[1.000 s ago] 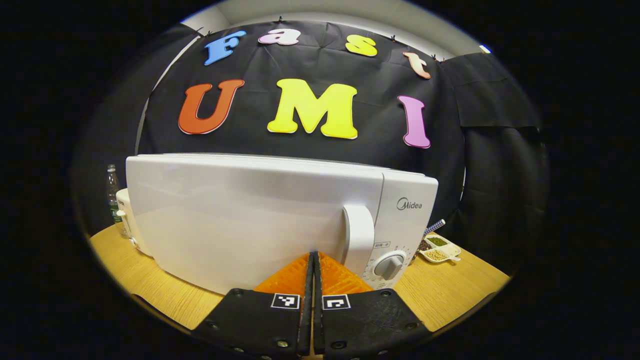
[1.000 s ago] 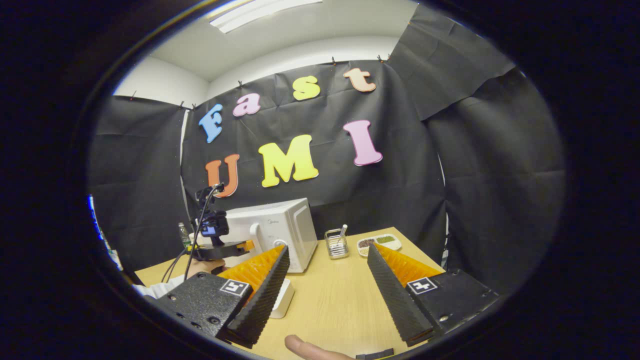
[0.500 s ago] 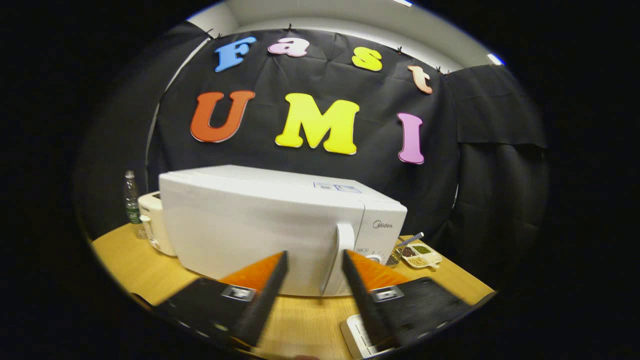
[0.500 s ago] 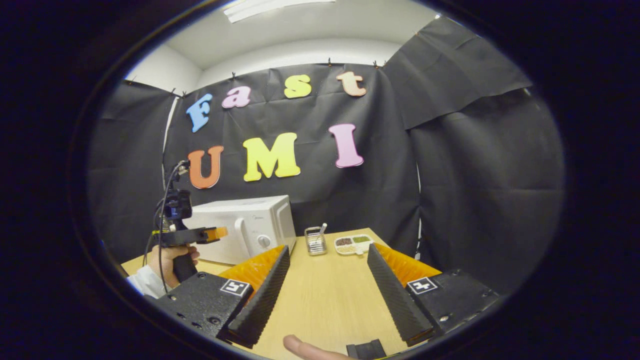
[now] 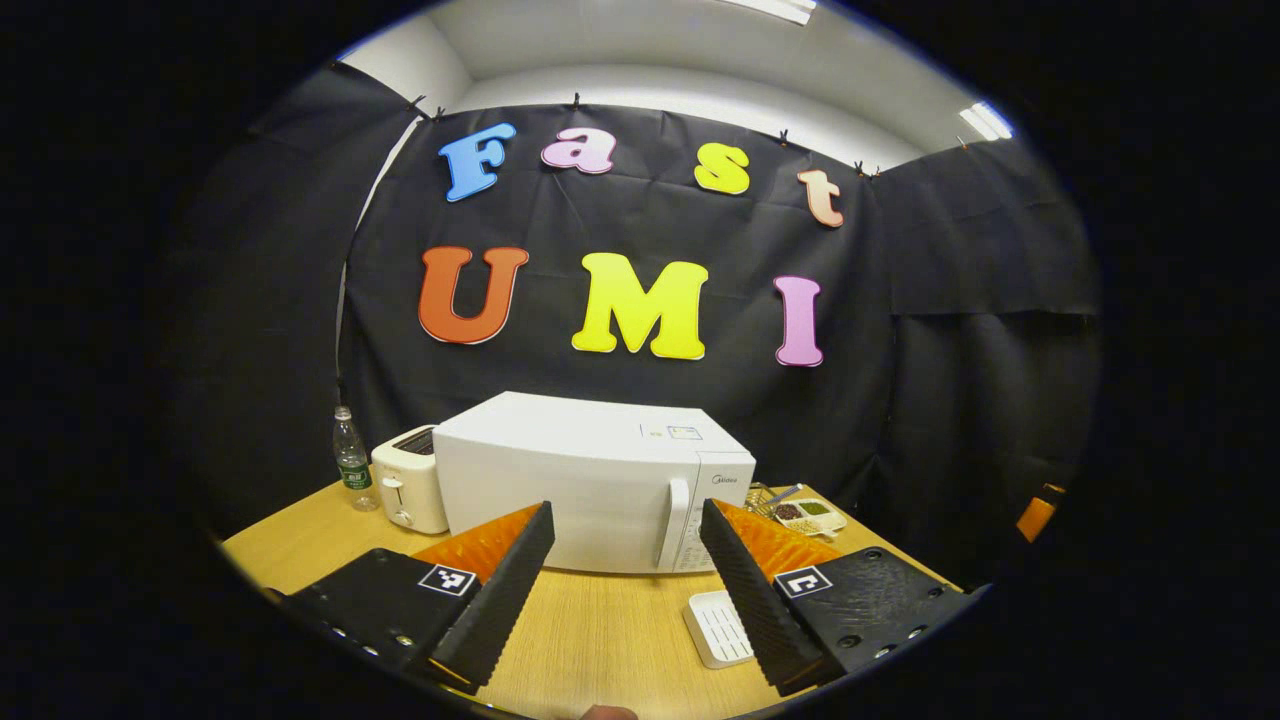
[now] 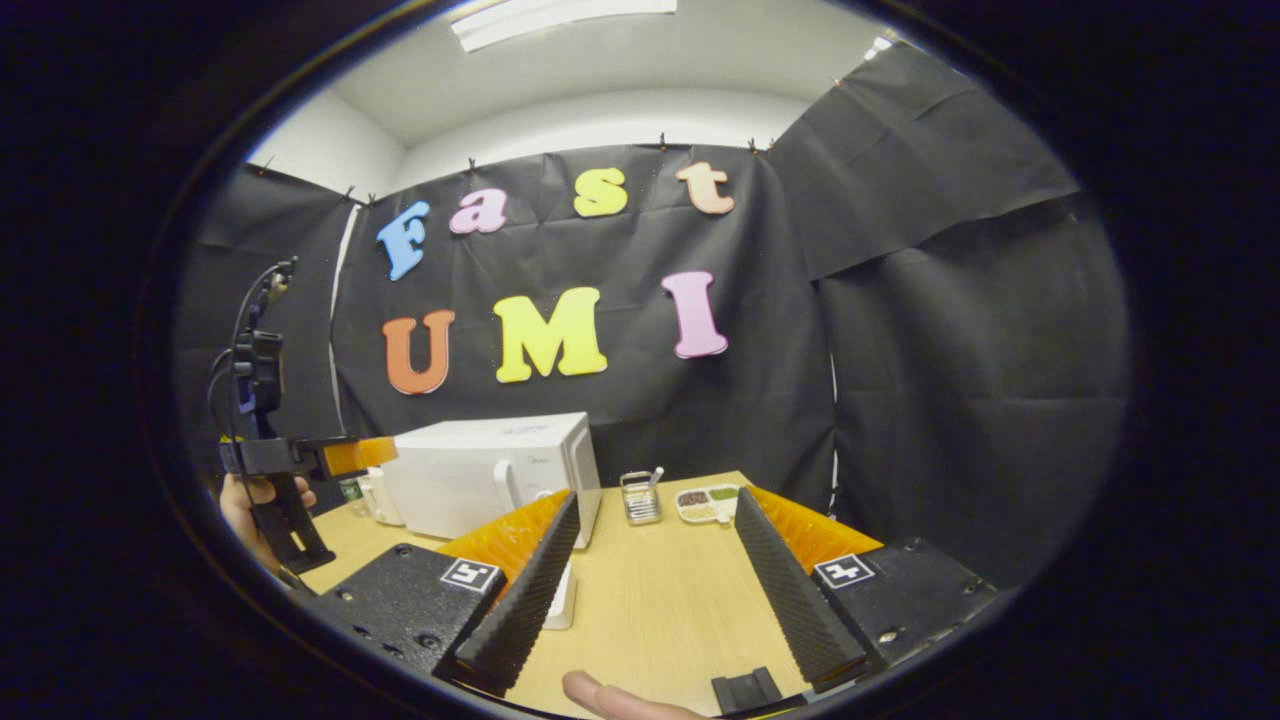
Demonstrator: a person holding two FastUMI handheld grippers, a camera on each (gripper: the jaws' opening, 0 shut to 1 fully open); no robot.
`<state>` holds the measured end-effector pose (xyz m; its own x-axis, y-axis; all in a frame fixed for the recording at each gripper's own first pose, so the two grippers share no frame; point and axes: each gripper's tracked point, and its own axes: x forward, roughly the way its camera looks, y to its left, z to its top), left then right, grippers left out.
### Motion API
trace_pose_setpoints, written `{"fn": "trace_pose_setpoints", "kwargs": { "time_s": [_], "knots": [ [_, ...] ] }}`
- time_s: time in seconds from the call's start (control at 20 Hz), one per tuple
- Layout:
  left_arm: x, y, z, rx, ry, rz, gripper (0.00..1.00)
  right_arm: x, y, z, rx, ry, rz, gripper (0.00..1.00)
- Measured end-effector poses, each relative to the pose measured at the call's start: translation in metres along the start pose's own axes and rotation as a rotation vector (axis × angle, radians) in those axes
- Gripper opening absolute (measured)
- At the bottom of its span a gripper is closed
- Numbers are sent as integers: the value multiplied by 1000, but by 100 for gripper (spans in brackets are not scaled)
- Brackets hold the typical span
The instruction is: Open the microwave oven with the left hand, put the food in, and close the microwave oven.
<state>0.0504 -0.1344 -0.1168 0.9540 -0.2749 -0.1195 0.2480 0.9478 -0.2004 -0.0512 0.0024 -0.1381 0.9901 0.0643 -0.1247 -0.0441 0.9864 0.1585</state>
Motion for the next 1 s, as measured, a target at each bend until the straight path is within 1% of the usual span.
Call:
{"fn": "trace_pose_setpoints", "kwargs": {
  "time_s": [0.05,0.15,0.35,0.45,0.5,0.75,0.85,1.0],
  "knots": [
    [-13,5,10,-15,-13,13,93,-4,-1,6,-2,-9,-11,99],
    [-43,22,32,-21,-50,63,93,-12,4,18,-3,-25,-11,99],
    [-102,29,62,-26,-107,84,93,-28,17,41,-13,-46,6,99],
    [-129,33,69,-18,-119,88,93,-37,23,54,-21,-67,8,99],
    [-141,38,72,-9,-127,105,93,-42,25,59,-25,-79,9,99],
    [-197,63,72,90,-167,210,93,-66,46,82,-55,-129,22,99],
    [-207,67,63,130,-164,240,93,-75,55,84,-68,-142,39,99],
    [-207,66,56,183,-153,248,92,-83,63,87,-85,-158,47,99]
  ]
}}
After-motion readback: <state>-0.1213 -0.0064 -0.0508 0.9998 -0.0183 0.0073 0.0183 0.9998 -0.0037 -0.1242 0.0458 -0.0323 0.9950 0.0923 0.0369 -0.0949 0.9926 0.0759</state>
